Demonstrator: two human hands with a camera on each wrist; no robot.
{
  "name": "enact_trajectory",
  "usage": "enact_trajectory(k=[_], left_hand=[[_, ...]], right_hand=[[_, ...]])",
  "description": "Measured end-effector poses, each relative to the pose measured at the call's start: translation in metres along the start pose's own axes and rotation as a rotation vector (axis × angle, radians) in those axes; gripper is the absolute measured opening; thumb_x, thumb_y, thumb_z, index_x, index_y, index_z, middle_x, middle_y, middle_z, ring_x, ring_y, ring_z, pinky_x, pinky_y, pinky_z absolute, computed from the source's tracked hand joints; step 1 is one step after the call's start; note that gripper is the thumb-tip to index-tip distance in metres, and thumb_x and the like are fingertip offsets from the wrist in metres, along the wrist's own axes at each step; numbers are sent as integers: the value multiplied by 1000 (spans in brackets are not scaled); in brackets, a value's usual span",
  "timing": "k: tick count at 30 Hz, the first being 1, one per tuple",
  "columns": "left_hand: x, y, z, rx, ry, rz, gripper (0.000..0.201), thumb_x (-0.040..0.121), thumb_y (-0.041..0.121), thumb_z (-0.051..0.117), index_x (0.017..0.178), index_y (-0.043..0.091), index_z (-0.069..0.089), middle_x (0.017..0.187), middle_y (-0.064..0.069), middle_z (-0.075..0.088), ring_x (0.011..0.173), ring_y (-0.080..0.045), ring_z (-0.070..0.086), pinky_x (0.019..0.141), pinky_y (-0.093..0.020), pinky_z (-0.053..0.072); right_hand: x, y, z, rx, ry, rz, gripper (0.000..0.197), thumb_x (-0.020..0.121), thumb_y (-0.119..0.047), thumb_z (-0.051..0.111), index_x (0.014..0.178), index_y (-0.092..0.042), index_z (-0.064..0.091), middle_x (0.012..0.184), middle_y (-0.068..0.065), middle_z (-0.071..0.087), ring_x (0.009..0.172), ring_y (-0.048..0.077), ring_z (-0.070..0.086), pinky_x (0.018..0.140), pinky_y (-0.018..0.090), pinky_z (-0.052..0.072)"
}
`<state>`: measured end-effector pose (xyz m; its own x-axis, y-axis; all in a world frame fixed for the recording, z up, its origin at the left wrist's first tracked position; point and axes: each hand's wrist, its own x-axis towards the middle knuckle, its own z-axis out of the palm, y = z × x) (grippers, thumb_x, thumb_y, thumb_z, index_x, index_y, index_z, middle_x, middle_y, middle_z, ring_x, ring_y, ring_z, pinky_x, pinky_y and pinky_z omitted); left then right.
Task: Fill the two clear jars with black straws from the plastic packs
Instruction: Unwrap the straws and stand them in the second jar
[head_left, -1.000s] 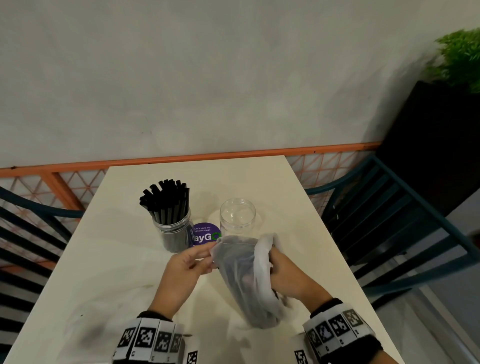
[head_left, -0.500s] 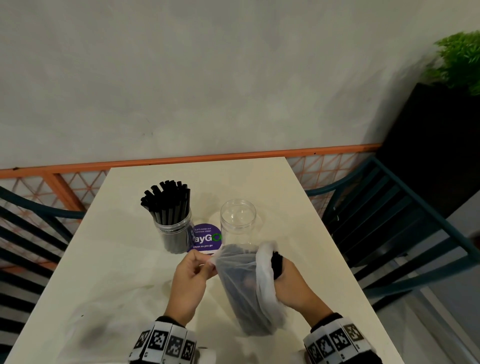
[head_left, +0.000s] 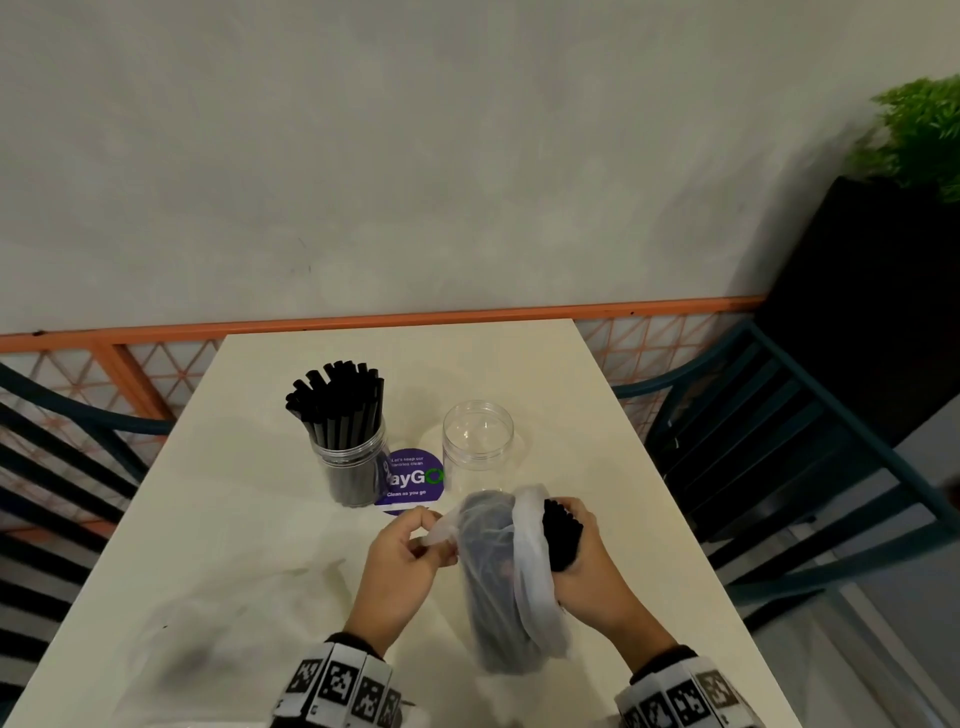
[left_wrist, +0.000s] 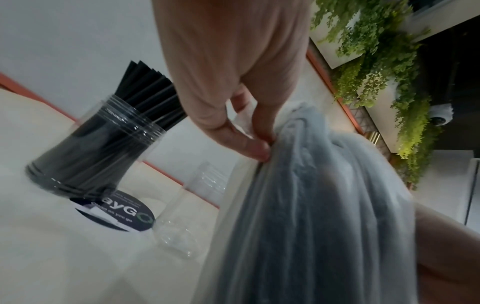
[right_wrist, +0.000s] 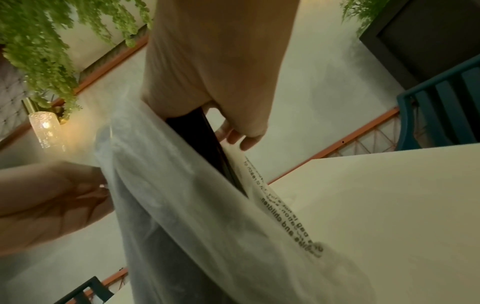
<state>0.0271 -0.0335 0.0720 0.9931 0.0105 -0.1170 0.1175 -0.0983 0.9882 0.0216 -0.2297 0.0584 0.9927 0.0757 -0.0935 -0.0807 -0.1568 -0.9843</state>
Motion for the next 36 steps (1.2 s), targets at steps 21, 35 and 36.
enact_trajectory(k=[21, 35, 36], left_hand=[[8, -5, 7, -139, -123, 2, 17, 84, 5, 59, 77, -10, 58, 77, -17, 59, 78, -24, 58, 77, -26, 55], [10, 5, 4, 144, -114, 115, 17, 73, 7, 72, 77, 21, 63, 81, 2, 62, 77, -9, 56, 64, -10, 44], [10, 5, 5, 141, -81, 126, 16, 73, 8, 72, 71, 19, 61, 76, 0, 60, 71, -8, 53, 60, -10, 43]], right_hand=[[-1, 4, -3, 69, -90, 54, 43, 57, -32, 73, 95, -15, 64, 81, -8, 73, 82, 3, 68, 68, 16, 51], [-4, 1, -4, -11, -135, -50, 39, 63, -7, 75, 92, -25, 56, 82, -9, 69, 83, -14, 61, 70, 6, 46], [-4, 0, -4, -2, -121, -52, 42, 60, -14, 77, 96, -26, 58, 86, -12, 72, 87, -10, 63, 71, 8, 47]])
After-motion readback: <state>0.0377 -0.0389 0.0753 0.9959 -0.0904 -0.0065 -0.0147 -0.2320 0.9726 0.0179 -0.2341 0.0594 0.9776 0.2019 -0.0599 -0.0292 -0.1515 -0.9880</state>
